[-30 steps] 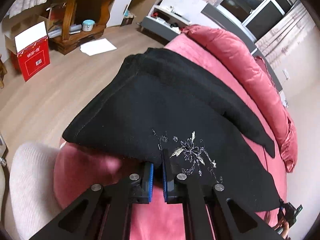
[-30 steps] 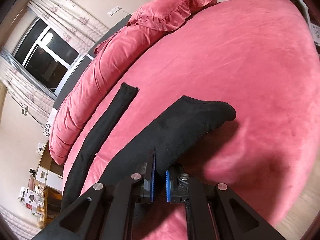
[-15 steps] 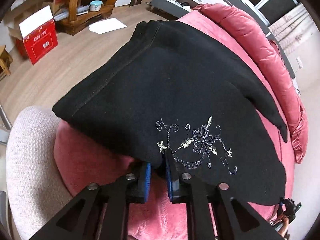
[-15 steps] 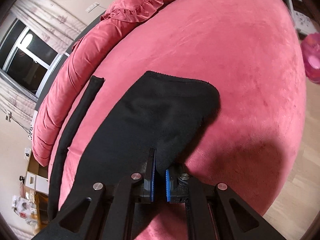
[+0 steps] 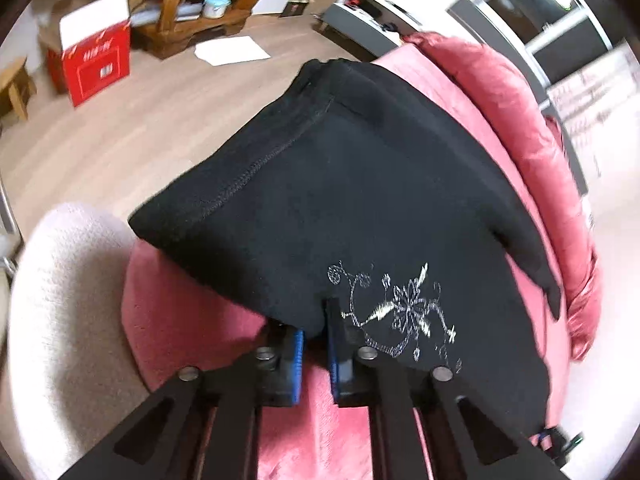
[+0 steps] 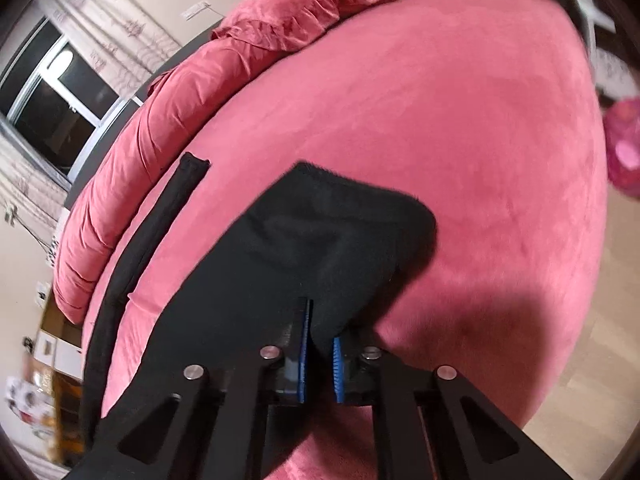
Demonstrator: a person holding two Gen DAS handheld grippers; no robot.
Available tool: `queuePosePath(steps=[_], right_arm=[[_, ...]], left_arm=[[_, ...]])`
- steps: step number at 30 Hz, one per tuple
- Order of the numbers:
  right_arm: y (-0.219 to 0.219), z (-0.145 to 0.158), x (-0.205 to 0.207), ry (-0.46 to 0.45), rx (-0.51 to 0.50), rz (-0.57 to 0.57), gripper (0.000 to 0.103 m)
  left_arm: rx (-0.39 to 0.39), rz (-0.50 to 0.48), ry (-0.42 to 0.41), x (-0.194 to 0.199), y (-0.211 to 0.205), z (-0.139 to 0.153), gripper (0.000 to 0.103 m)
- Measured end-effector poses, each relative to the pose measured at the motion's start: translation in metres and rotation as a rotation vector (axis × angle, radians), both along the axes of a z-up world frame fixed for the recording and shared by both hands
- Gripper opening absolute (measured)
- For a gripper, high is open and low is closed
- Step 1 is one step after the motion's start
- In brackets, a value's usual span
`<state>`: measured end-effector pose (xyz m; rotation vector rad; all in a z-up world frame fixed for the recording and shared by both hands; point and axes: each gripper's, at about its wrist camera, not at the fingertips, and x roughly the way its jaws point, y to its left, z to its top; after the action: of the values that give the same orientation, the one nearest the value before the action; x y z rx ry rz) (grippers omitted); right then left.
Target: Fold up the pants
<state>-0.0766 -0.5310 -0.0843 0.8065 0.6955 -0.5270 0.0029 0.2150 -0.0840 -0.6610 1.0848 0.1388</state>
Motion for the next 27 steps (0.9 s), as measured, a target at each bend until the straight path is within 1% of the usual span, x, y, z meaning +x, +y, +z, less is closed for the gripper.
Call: queuePosePath(steps=[3, 4, 6, 7, 8, 9, 10, 11, 12, 13, 15, 16, 18, 19, 20, 22, 24, 27], right_arm=[[-0.004, 0.011, -0.006, -0.006, -0.034, -0.040, 0.008], [-0.007, 0.009, -0.008, 0.019, -0.036, -0.065, 0.008], [-0.010, 0.000, -0.007, 0.068, -0.020, -0.079, 0.009], [-0.010, -0.007, -0.006, 0.098, -0.015, -0.082, 0.009], [-0.008, -0.008, -0.005, 0.109, -0.019, -0.084, 0.010], [-0.007, -0.008, -0.005, 0.114, -0.028, -0.087, 0.011], [-0.004, -0.004, -0.005, 0.125, -0.046, -0.094, 0.023], [0.000, 0.002, -0.005, 0.156, -0.074, -0.111, 0.037], [0.004, 0.009, -0.005, 0.178, -0.108, -0.126, 0.041], [0.010, 0.017, -0.005, 0.169, -0.142, -0.132, 0.041], [0.023, 0.033, -0.004, 0.134, -0.202, -0.116, 0.041], [0.034, 0.043, 0.001, 0.124, -0.247, -0.092, 0.042], [0.056, 0.056, 0.014, 0.103, -0.308, -0.023, 0.047], [0.066, 0.059, 0.020, 0.094, -0.327, 0.003, 0.050], [0.084, 0.064, 0.032, 0.083, -0.361, 0.058, 0.053], [0.110, 0.063, 0.050, 0.066, -0.375, 0.153, 0.055], [0.133, 0.059, 0.068, 0.053, -0.362, 0.239, 0.055], [0.175, 0.049, 0.096, 0.042, -0.319, 0.384, 0.055]], left_arm=[[0.052, -0.020, -0.022, -0.004, -0.004, 0.017, 0.007], [0.064, -0.033, -0.014, -0.005, -0.006, 0.018, 0.007], [0.097, -0.062, 0.024, -0.002, -0.007, 0.015, 0.009], [0.121, -0.071, 0.060, 0.002, -0.007, 0.010, 0.014], [0.122, -0.069, 0.087, 0.004, -0.005, 0.006, 0.017], [0.106, -0.062, 0.090, 0.002, -0.003, 0.005, 0.017], [0.091, -0.051, 0.082, 0.001, 0.001, 0.008, 0.019], [0.092, -0.043, 0.079, -0.001, 0.002, 0.014, 0.022], [0.104, -0.027, 0.064, -0.003, 0.005, 0.023, 0.023], [0.115, -0.017, 0.042, -0.004, 0.007, 0.030, 0.024], [0.156, 0.019, -0.047, -0.011, 0.013, 0.054, 0.024], [0.162, 0.034, -0.083, -0.012, 0.016, 0.063, 0.025], [0.159, 0.076, -0.173, -0.012, 0.027, 0.080, 0.032], [0.154, 0.088, -0.212, -0.009, 0.032, 0.086, 0.042], [0.148, 0.089, -0.228, -0.004, 0.036, 0.088, 0.053], [0.132, 0.088, -0.211, 0.012, 0.041, 0.085, 0.061], [0.112, 0.070, -0.167, 0.032, 0.044, 0.076, 0.061], [0.087, 0.027, -0.125, 0.054, 0.043, 0.062, 0.061]])
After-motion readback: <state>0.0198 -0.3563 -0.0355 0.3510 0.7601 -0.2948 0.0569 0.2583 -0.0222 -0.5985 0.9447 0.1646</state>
